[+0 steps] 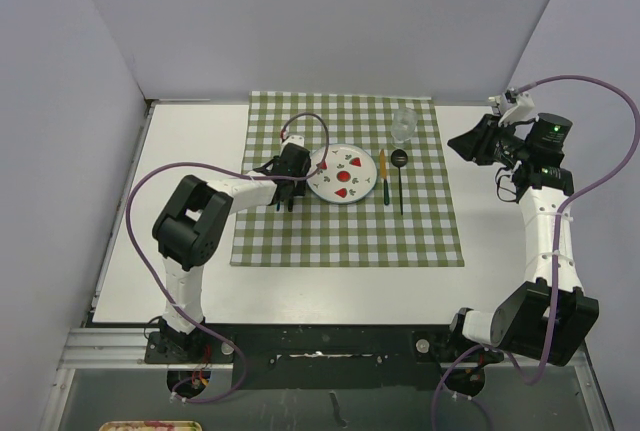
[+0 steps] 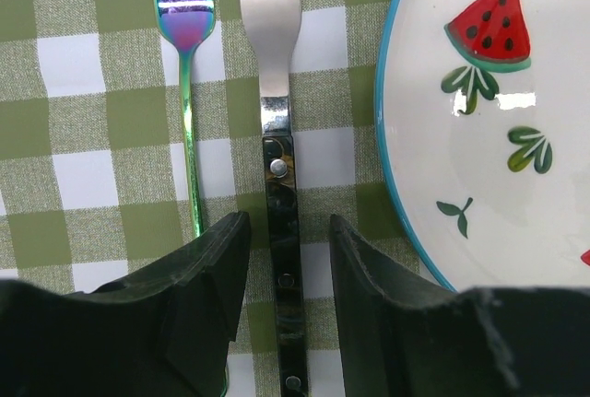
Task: Set the dinner table for one person
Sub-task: Adjust the utensils at the center of the board.
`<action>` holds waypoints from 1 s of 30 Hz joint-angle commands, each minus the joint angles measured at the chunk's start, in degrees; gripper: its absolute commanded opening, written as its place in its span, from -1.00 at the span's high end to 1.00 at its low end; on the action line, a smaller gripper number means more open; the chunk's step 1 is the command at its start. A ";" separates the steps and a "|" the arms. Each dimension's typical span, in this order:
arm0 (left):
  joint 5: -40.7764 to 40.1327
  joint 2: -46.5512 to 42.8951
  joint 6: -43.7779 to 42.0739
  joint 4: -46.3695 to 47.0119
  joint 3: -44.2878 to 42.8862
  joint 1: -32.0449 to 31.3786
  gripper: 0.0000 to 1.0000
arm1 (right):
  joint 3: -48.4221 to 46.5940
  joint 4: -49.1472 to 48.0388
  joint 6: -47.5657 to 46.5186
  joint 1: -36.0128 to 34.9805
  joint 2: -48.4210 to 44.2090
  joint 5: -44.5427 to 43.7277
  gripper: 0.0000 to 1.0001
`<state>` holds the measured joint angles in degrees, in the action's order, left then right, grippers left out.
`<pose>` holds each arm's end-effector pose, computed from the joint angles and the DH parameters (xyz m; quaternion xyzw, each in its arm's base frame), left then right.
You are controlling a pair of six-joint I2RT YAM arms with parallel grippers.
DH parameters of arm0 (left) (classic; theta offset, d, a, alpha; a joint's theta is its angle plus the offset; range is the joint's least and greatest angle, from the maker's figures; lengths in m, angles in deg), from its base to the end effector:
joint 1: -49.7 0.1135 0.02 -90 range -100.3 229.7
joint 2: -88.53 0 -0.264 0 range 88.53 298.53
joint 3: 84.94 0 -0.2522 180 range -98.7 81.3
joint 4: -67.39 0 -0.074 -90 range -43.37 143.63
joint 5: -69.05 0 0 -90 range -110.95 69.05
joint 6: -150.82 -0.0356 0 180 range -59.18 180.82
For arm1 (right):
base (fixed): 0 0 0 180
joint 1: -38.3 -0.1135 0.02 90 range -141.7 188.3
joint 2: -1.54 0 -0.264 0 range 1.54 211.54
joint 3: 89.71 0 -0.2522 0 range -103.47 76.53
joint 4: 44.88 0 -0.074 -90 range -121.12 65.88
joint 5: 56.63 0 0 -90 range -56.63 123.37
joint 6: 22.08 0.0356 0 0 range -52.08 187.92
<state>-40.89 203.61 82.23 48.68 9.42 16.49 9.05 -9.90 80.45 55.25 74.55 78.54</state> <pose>0.3608 -0.2217 0.1486 0.0331 0.9214 -0.0177 0.3867 0.2761 -0.0578 0.3575 0.0053 0.8116 0.3081 0.4964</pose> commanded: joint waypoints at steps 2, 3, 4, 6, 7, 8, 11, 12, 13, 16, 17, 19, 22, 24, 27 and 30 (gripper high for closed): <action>-1.51 -3.44 -1.44 2.13 -0.98 -0.60 0.23 | 0.16 -3.67 0.56 0.60 0.38 1.47 0.49; -1.80 -3.62 -1.64 2.18 -0.92 -0.70 0.23 | 0.16 -3.67 0.56 0.59 0.38 1.50 0.49; -1.85 -3.83 -1.93 2.26 -0.90 -0.78 0.23 | 0.16 -3.72 0.56 0.59 0.36 1.49 0.49; -2.21 -4.35 -1.74 1.85 -0.94 -1.08 0.23 | 0.31 -3.75 0.52 0.59 0.42 1.49 0.49; -2.46 -4.70 -1.84 1.98 -0.79 -1.23 0.23 | 0.40 -3.76 0.62 0.54 0.46 1.50 0.49; -2.68 -5.13 -2.08 2.24 -0.61 -1.42 0.23 | 0.46 -3.84 0.67 0.54 0.54 1.49 0.49; -2.71 -5.75 -2.43 2.18 -0.49 -1.50 0.23 | 0.79 -4.15 0.90 0.58 0.64 1.62 0.49; -2.85 -6.02 -2.50 2.00 -0.54 -1.54 0.23 | 0.78 -4.19 0.91 0.57 0.65 1.81 0.49; -2.93 -6.37 -2.63 2.06 -0.48 -1.59 0.23 | 0.77 -4.30 0.91 0.59 0.60 1.85 0.49; -3.59 -7.38 -3.96 2.60 -0.40 -1.58 0.23 | 0.86 -4.27 0.90 0.56 0.70 1.81 0.49; -3.78 -7.75 -4.37 2.67 -0.52 -1.59 0.23 | 0.86 -4.25 0.91 0.54 0.72 1.95 0.49; -4.26 -8.59 -4.94 2.84 -0.59 -1.59 0.23 | 0.93 -4.25 0.83 0.58 0.54 1.87 0.49; -4.40 -9.80 -6.07 3.33 -0.57 -1.59 0.23 | 0.96 -4.20 0.82 0.58 0.38 1.85 0.49; -4.22 -10.47 -6.40 2.74 -0.92 -1.59 0.23 | 0.94 -4.29 0.87 0.60 0.29 1.83 0.49; -4.05 -12.29 -8.32 3.91 -0.35 -1.99 0.23 | 1.08 -4.60 1.00 0.61 0.45 1.85 0.49; -3.26 -14.49 -10.77 4.70 0.27 -2.16 0.24 | 1.17 -4.63 0.12 0.42 0.76 1.84 0.48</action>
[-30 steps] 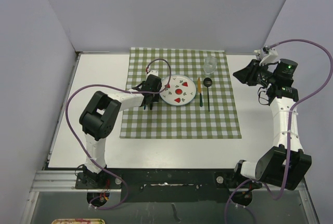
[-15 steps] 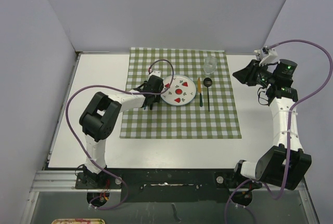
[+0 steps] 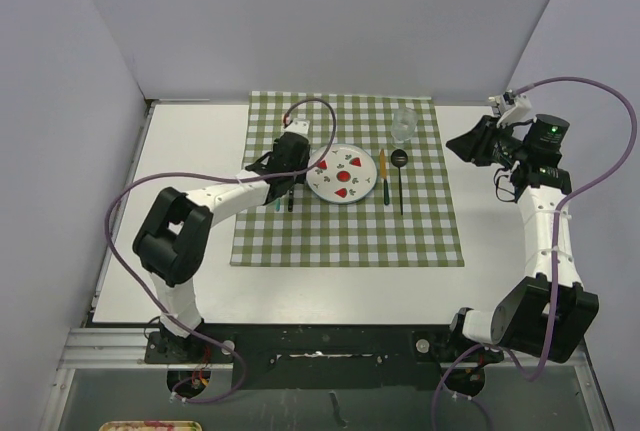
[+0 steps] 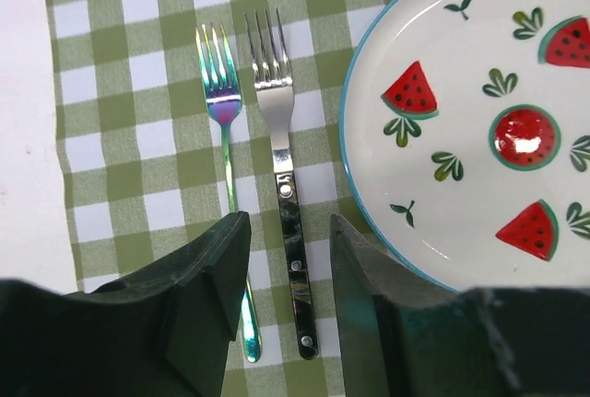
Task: Set the dinner table for one person
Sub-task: Adjust the utensils at the center of the board, then reset both arms
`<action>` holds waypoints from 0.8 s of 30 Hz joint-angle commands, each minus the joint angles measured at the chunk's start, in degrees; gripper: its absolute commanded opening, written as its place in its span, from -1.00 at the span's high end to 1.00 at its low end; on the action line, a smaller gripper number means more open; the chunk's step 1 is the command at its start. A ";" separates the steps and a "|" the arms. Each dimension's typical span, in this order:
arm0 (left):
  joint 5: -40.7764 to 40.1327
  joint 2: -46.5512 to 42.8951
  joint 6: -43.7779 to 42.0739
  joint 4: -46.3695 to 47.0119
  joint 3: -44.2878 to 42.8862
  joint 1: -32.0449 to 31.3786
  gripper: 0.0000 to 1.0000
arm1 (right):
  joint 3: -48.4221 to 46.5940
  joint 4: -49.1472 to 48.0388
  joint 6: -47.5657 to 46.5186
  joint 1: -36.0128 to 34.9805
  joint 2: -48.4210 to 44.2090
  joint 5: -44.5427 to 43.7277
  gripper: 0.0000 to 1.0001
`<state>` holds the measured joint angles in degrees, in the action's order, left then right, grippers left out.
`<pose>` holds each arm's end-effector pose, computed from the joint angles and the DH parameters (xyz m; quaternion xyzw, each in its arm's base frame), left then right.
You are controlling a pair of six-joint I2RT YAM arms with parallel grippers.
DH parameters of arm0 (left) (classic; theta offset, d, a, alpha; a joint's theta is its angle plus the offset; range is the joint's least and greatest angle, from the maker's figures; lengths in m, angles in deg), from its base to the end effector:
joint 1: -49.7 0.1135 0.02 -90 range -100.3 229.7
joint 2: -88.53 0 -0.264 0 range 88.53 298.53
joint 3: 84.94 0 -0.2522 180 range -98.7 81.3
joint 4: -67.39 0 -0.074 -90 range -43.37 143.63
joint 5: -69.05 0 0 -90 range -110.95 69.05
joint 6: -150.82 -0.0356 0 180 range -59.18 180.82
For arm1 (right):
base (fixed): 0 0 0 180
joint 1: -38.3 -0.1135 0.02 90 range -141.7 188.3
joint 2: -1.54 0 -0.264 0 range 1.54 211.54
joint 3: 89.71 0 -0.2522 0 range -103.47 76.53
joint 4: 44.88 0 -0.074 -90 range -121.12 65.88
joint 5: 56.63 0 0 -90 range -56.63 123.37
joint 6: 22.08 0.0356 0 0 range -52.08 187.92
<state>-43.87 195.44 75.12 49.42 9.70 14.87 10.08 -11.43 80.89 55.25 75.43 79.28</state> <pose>0.3475 -0.2249 0.2055 0.0746 0.8874 -0.0103 0.4548 0.2804 -0.0587 0.3499 0.0063 0.8115 0.3159 0.4915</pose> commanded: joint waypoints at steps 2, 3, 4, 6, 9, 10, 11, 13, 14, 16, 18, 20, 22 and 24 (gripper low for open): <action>-1.18 -8.67 -4.19 4.60 1.16 -0.51 0.24 | -0.32 -1.74 -3.26 0.00 0.43 0.07 0.50; -2.73 -9.74 -4.38 5.51 2.08 -0.49 0.24 | -0.68 -0.91 -4.80 -0.39 0.65 -0.96 0.51; -3.59 -10.90 -5.10 6.98 3.18 -0.48 0.24 | -0.95 -0.12 -6.51 -0.76 0.85 -1.97 0.51; -3.89 -13.01 -7.76 9.33 5.42 -0.13 0.24 | -0.90 0.57 -8.99 -1.27 0.96 -4.18 0.49; -3.26 -15.81 -11.69 10.92 7.22 0.79 0.23 | -0.29 0.69 -12.20 -1.30 1.25 -6.59 0.41; -3.65 -17.02 -12.48 11.21 7.86 1.25 0.24 | -0.30 0.87 -13.22 -1.30 1.46 -7.03 0.38; -3.45 -18.06 -12.47 10.85 8.21 2.00 0.23 | -0.45 1.44 -14.69 -1.48 1.71 -7.54 0.37; -1.41 -20.29 -11.98 9.32 8.92 4.34 0.24 | -0.65 2.02 -16.38 -1.53 2.02 -8.80 0.36; -1.35 -21.42 -11.92 9.77 9.79 5.85 0.24 | -0.76 2.21 -17.14 -1.58 2.06 -9.11 0.36; -2.17 -23.79 -13.20 12.16 12.51 7.59 0.24 | -0.78 2.29 -18.24 -1.82 2.03 -10.28 0.35; -5.98 -26.05 -15.09 15.13 15.49 8.42 0.24 | -0.93 2.33 -17.91 -2.08 1.81 -10.78 0.34; -8.16 -28.01 -17.75 18.51 18.35 9.25 0.23 | -1.33 2.55 -17.12 -2.62 1.58 -11.06 0.23; -9.27 -30.28 -19.78 21.62 21.31 10.60 0.21 | -1.73 2.52 -16.24 -3.17 1.26 -10.85 0.03; -8.48 -32.06 -19.83 22.44 22.48 12.28 0.15 | -2.03 2.38 -15.06 -3.58 0.68 -10.89 -0.10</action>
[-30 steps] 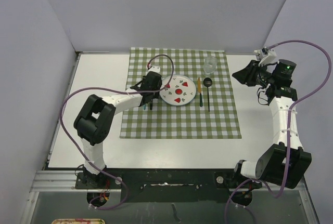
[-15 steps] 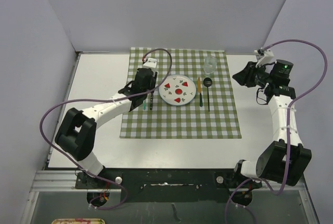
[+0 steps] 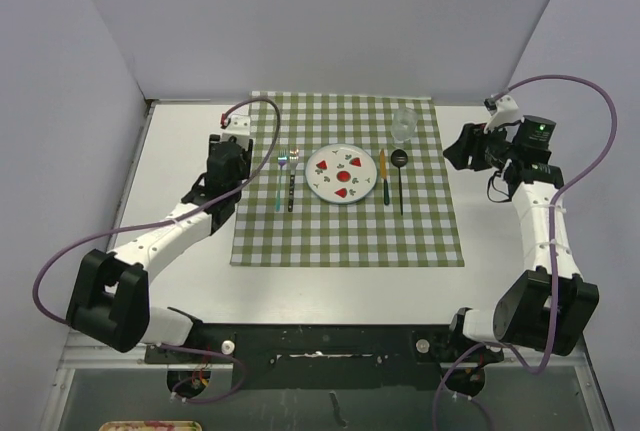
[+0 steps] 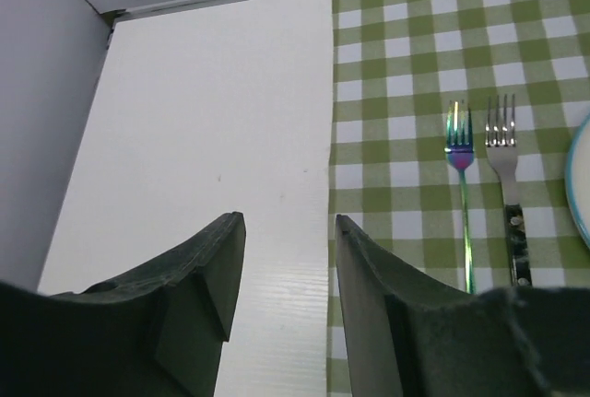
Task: Set the dinner table for one person
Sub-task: Reset both arms
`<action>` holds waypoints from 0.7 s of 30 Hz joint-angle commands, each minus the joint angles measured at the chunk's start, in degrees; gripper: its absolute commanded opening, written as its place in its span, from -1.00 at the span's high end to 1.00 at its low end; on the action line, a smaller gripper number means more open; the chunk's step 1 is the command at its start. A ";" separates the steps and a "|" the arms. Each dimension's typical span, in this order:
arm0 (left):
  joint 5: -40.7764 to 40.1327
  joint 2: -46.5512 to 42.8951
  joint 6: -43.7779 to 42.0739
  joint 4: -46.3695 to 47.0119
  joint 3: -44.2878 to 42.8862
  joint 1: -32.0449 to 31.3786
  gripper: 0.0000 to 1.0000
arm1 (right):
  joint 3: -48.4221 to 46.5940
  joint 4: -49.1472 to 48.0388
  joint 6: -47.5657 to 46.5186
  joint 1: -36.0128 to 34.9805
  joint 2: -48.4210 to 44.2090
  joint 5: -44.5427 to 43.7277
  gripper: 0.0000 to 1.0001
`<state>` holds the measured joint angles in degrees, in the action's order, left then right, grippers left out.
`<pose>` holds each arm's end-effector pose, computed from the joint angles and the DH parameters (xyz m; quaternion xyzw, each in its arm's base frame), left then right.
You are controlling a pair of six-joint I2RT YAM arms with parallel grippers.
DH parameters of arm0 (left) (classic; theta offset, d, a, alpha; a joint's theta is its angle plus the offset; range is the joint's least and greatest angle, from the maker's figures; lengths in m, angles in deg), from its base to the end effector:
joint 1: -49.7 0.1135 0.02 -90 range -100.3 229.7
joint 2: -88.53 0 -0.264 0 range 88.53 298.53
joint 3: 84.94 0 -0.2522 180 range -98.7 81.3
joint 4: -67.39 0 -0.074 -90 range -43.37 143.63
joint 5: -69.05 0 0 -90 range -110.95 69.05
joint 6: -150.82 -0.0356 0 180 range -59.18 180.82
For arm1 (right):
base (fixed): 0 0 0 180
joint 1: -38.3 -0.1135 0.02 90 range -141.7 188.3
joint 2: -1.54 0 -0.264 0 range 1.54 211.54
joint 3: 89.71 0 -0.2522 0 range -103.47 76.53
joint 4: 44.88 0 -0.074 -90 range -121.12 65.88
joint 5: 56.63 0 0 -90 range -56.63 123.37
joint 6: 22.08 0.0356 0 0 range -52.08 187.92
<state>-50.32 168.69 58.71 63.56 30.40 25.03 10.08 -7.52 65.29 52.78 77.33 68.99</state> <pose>0.2954 -0.1165 0.2715 0.0401 0.8016 0.0934 0.5891 0.2889 -0.0532 0.3329 -0.0590 0.8471 0.1981 0.4896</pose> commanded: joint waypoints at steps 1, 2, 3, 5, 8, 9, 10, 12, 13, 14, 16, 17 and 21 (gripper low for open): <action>-1.69 -6.06 -3.39 8.09 2.22 2.83 0.10 | -2.09 -1.58 1.12 -1.24 -1.79 -0.82 -0.16; -1.10 -6.94 -3.99 8.24 2.67 3.35 0.07 | -2.10 -1.62 1.60 -1.21 -2.31 -1.37 -0.22; -0.13 -7.99 -4.33 8.26 3.19 4.16 0.05 | -2.10 -1.69 2.19 -1.21 -2.92 -2.32 -0.28; 1.86 -10.12 -4.36 7.05 3.80 5.48 0.02 | -2.31 -1.10 2.43 -1.19 -4.24 -3.96 -0.35; 5.26 -12.74 -5.23 4.86 4.44 7.51 0.02 | -1.74 -0.81 2.47 -1.13 -6.72 -7.28 -0.40; 7.13 -13.62 -5.48 3.31 4.38 8.14 0.02 | -1.60 -0.41 1.96 -1.14 -7.38 -7.94 -0.41; 8.44 -14.52 -5.95 1.93 4.44 8.48 0.02 | -1.50 0.12 1.38 -1.06 -7.97 -7.85 -0.44; 13.67 -16.49 -7.55 -1.49 4.65 9.07 0.02 | -1.38 1.95 0.46 -1.12 -8.52 -5.62 -0.46; 16.20 -17.39 -8.81 -3.51 4.61 9.18 -0.01 | -1.39 3.17 0.36 -1.04 -8.49 -4.31 -0.48; 18.00 -18.31 -9.10 -5.61 4.58 9.18 -0.04 | -1.47 4.62 0.09 -1.09 -8.30 -1.84 -0.50; 24.46 -19.76 -9.95 -10.27 4.33 9.68 -0.07 | -1.57 7.86 -1.21 -1.08 -7.60 3.49 -0.53; 27.52 -20.44 -10.76 -12.26 4.36 9.72 -0.09 | -1.49 9.29 -2.33 -1.05 -7.24 6.31 -0.54; 35.61 -22.87 -12.50 -16.31 5.70 10.11 -0.13 | 0.95 10.30 -4.99 -1.44 -8.10 11.64 -0.96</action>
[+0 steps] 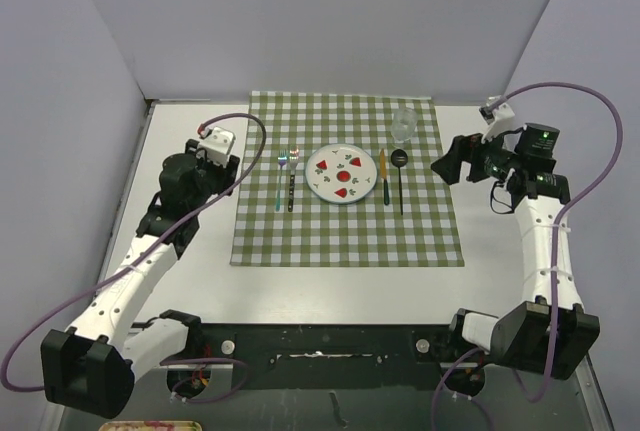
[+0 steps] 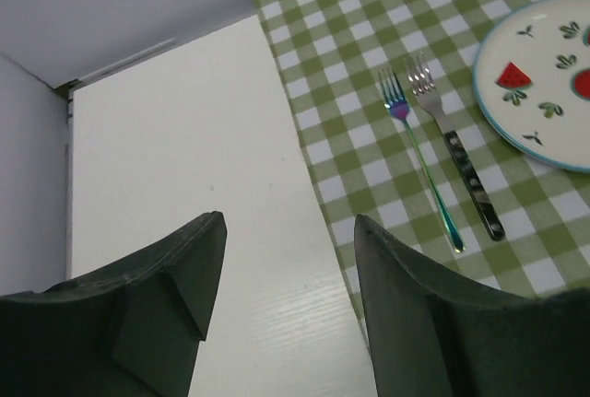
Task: Set the dinner table for one person
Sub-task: Reset both arms
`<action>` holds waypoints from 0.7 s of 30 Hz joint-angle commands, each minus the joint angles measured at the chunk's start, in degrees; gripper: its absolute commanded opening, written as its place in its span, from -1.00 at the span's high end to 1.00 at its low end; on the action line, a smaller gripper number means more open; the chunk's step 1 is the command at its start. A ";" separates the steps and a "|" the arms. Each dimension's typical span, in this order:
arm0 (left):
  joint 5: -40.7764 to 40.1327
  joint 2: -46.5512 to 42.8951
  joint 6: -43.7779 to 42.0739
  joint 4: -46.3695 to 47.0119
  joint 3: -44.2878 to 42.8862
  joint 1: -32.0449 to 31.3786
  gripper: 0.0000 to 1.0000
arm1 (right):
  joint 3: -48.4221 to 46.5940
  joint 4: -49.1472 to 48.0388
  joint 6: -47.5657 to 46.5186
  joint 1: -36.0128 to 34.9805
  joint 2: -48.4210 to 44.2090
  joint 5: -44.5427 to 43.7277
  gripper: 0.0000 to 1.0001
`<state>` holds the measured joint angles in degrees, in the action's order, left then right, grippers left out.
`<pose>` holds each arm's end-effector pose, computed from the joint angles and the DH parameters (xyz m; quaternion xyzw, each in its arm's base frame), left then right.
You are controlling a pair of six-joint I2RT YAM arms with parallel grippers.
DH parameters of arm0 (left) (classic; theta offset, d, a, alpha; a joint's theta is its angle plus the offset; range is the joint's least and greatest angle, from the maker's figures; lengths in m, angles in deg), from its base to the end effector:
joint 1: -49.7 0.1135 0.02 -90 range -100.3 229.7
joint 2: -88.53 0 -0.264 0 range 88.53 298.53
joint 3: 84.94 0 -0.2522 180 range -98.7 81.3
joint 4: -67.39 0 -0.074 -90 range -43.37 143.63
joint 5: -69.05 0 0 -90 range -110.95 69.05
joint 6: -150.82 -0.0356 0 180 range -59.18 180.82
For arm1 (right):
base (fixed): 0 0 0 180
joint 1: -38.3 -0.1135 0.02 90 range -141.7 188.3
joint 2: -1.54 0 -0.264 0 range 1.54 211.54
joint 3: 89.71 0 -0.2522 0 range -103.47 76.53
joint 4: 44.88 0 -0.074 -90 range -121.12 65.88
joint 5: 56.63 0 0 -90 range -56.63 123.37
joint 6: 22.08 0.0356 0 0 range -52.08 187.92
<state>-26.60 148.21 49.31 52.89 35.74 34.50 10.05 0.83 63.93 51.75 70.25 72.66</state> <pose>0.2370 -0.0608 0.3117 0.1536 0.7772 0.0194 0.6099 0.2535 -0.0374 0.3528 -0.0882 0.8424 0.2268 0.4808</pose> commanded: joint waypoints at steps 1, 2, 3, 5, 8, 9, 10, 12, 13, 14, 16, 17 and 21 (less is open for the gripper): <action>13.45 -2.58 -3.63 -6.39 0.38 0.77 -0.14 | 2.17 0.89 -3.59 -0.58 -1.93 6.86 -0.97; 13.41 -2.62 -2.93 -6.57 1.04 0.79 -0.15 | 3.60 -1.21 -3.31 -0.62 -3.65 5.39 -0.96; 13.17 -2.83 -2.45 -6.34 2.12 0.86 -0.16 | 4.95 -2.75 -3.00 -0.68 -5.11 3.71 -0.96; 12.48 -3.43 -1.87 -5.25 3.72 1.01 -0.19 | 7.93 -4.70 -4.13 -1.15 -7.75 1.25 -0.96; 8.80 -3.37 -0.70 -0.67 7.07 1.23 -0.24 | 11.36 -7.30 -4.84 -2.06 -10.16 -0.99 -0.96; 7.25 -3.07 0.55 0.13 7.87 1.29 -0.24 | 12.51 -8.24 -4.24 -2.38 -10.52 -2.27 -0.96; 6.74 -2.66 1.06 0.54 8.48 1.45 -0.24 | 13.40 -8.81 -3.40 -2.72 -10.58 -3.23 -0.96; 6.11 -1.92 1.59 1.01 9.45 1.58 -0.24 | 15.14 -9.60 -3.55 -3.11 -10.24 -2.71 -0.95; 5.77 -1.66 1.84 1.29 9.98 1.63 -0.24 | 16.04 -10.28 -3.20 -3.52 -10.09 -2.58 -0.95; 5.74 -1.55 1.99 1.34 10.16 1.75 -0.24 | 16.91 -10.93 -2.89 -3.95 -10.03 -2.48 -0.96; 6.65 -1.63 0.94 2.11 10.63 1.94 -0.24 | 17.48 -11.65 -3.13 -5.52 -9.72 -3.08 -0.96; 7.37 -1.66 0.40 2.33 10.73 1.98 -0.24 | 17.38 -11.64 -3.58 -6.74 -9.36 -3.99 -0.96; 10.46 -1.58 -0.39 3.27 10.64 1.95 -0.25 | 16.64 -11.98 -5.11 -11.03 -5.91 -7.50 -0.96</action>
<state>-19.15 146.85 49.73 50.77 46.97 36.05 27.85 -6.65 60.63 44.12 61.90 68.44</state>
